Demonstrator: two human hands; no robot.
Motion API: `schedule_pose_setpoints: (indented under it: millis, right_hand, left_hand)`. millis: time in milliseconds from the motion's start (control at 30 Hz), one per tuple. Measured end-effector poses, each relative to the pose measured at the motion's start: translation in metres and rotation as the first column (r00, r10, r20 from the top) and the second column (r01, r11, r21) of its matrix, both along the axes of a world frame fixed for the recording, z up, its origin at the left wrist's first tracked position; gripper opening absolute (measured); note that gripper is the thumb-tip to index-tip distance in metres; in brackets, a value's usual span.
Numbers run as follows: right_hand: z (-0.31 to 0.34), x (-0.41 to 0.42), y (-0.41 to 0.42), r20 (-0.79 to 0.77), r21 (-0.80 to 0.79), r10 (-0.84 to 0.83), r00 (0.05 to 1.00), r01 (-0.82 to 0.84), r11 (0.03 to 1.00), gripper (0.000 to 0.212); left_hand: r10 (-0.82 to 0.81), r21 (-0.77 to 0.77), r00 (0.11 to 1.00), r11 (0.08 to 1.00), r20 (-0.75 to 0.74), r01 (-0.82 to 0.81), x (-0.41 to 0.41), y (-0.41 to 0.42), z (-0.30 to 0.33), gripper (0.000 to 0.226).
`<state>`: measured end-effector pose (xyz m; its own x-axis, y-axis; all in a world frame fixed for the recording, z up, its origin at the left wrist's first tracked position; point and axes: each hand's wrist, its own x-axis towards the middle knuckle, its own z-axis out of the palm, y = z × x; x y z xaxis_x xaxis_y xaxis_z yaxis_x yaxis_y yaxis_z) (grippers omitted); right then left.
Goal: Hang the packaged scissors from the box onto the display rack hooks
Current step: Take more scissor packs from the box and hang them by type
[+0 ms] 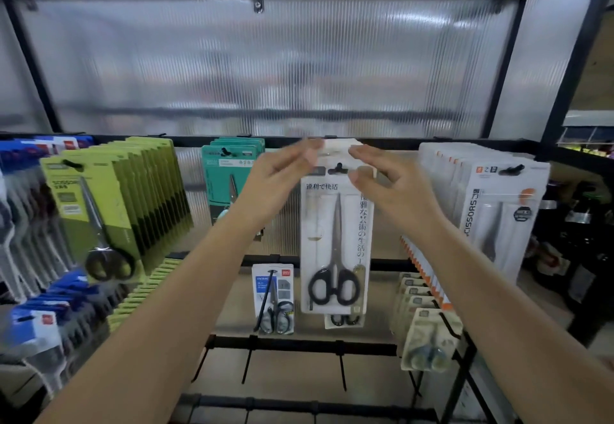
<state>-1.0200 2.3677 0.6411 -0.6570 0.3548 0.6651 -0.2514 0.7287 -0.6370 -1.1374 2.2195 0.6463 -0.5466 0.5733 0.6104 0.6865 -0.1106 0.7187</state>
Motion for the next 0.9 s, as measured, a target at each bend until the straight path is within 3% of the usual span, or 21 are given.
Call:
schedule_pose_setpoints:
  millis: [100, 200, 333, 433, 533, 733, 833, 900]
  right_hand:
    - [0.004, -0.001, -0.007, 0.061, 0.135, -0.131, 0.989, 0.122, 0.983, 0.038]
    - [0.009, 0.007, -0.01, 0.094, 0.271, -0.212, 0.973, 0.18, 0.946, 0.038]
    - [0.001, 0.035, -0.009, -0.024, 0.286, -0.306, 0.952, 0.3, 0.91, 0.034]
    - [-0.012, 0.064, -0.002, -0.185, 0.232, -0.357, 0.915, 0.394, 0.889, 0.027]
    - [-0.028, 0.091, 0.014, -0.294, 0.14, -0.455, 0.84, 0.509, 0.849, 0.022]
    - [-0.043, 0.128, 0.058, -0.301, -0.125, -0.611, 0.732, 0.605, 0.787, 0.025]
    - [-0.036, 0.127, 0.081, -0.224, -0.324, -0.645, 0.731, 0.568, 0.757, 0.022]
    - [-0.027, 0.12, 0.093, -0.156, -0.553, -0.525, 0.837, 0.366, 0.748, 0.024]
  left_hand:
    - [0.069, -0.202, 0.981, 0.974, -0.18, -0.105, 0.007, -0.002, 0.004, 0.041]
    - [0.154, -0.259, 0.935, 0.935, -0.319, -0.242, 0.016, -0.006, 0.015, 0.043]
    - [0.266, -0.082, 0.809, 0.93, -0.525, -0.359, 0.041, -0.016, 0.023, 0.036]
    - [0.265, 0.048, 0.77, 0.955, -0.58, -0.292, 0.07, -0.011, 0.023, 0.028]
    - [0.128, 0.068, 0.864, 0.992, -0.487, -0.109, 0.097, 0.011, 0.012, 0.024]
    - [-0.099, -0.073, 0.964, 0.994, -0.247, 0.083, 0.128, 0.085, -0.029, 0.028]
    - [-0.116, -0.008, 0.989, 0.993, 0.091, 0.118, 0.136, 0.117, -0.037, 0.04]
    - [-0.199, 0.046, 0.905, 0.979, 0.376, 0.196, 0.143, 0.134, -0.032, 0.055]
